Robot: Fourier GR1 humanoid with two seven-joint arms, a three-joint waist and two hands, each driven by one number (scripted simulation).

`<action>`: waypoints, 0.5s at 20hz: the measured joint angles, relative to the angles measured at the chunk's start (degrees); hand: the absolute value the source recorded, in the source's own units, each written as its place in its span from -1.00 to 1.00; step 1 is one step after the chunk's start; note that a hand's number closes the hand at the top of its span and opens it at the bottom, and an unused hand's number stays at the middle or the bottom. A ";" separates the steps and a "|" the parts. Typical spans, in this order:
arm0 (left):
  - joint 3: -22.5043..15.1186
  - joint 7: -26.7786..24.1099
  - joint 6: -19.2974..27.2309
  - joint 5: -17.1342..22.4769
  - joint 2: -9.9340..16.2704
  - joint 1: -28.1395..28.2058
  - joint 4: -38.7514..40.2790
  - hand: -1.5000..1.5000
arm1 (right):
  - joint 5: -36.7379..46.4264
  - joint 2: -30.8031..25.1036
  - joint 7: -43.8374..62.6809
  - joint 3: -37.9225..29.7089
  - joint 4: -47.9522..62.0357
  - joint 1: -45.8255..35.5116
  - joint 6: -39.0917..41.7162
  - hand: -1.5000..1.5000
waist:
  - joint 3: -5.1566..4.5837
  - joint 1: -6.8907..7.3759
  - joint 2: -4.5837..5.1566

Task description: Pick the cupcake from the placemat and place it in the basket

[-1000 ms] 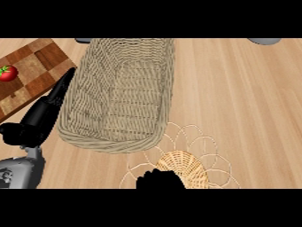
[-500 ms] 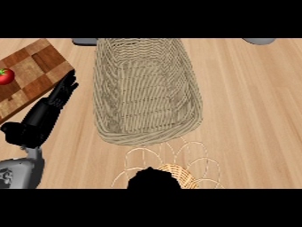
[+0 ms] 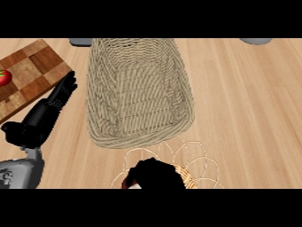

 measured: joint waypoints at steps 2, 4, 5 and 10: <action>-0.04 -0.33 -0.06 0.05 -0.06 -0.06 -0.07 0.00 | 0.84 1.46 3.28 -0.51 -1.53 -2.23 0.90 1.00 | -0.01 0.27 0.10; -0.48 -0.48 -0.06 -0.14 -0.35 0.19 -0.17 0.00 | 1.47 3.41 6.84 -1.37 -3.47 -4.55 1.94 1.00 | -0.02 0.57 0.15; -0.45 -0.41 -0.14 -0.06 -0.31 0.12 -0.21 0.00 | 1.76 4.26 8.69 -1.93 -4.29 -5.82 2.49 1.00 | -0.02 0.75 0.19; -0.93 -0.76 -0.56 -0.12 -0.38 -0.47 -0.08 0.00 | 2.65 6.24 14.10 -6.69 -5.18 -13.80 4.99 1.00 | -0.04 1.69 0.52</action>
